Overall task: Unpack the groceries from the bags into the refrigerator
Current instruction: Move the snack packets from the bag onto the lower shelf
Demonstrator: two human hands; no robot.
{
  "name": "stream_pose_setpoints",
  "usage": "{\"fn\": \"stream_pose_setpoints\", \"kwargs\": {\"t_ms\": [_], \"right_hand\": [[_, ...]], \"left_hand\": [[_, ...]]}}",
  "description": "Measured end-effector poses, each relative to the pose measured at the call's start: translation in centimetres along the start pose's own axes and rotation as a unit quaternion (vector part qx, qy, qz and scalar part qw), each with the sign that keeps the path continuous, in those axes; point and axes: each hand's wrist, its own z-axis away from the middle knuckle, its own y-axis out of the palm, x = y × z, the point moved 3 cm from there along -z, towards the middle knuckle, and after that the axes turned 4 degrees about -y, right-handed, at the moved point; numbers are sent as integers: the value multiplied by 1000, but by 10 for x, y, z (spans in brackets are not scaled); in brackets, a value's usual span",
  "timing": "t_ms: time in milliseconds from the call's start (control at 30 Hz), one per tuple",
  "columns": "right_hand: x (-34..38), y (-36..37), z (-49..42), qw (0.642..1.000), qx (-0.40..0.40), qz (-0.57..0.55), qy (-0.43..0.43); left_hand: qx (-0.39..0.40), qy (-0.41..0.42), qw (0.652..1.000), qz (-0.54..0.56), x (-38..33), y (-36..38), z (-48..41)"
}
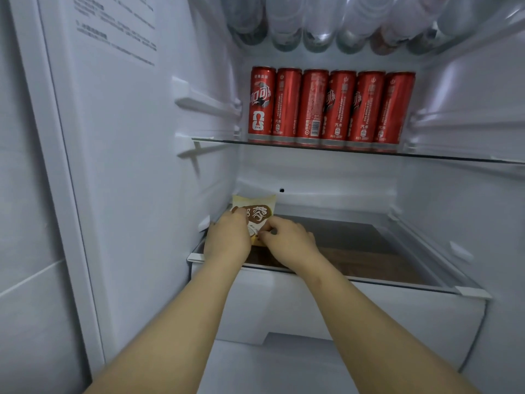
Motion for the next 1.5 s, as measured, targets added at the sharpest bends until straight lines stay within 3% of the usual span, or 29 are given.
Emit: {"fn": "stream_pose_setpoints", "kwargs": {"t_ms": [467, 833, 1033, 1300, 1500], "right_hand": [[-3, -6, 11, 983, -119, -141, 21], [1, -34, 55, 973, -190, -131, -3], [-10, -60, 116, 974, -226, -27, -14], [-40, -50, 224, 974, -211, 31, 83], [-58, -36, 302, 959, -205, 69, 181]], "left_hand": [[-94, 21, 995, 32, 1, -1, 5], [-105, 81, 988, 76, -4, -18, 25], [-116, 169, 971, 124, -24, -26, 75], [-8, 235, 957, 172, -56, -11, 163], [87, 337, 921, 174, -64, 21, 218]]}}
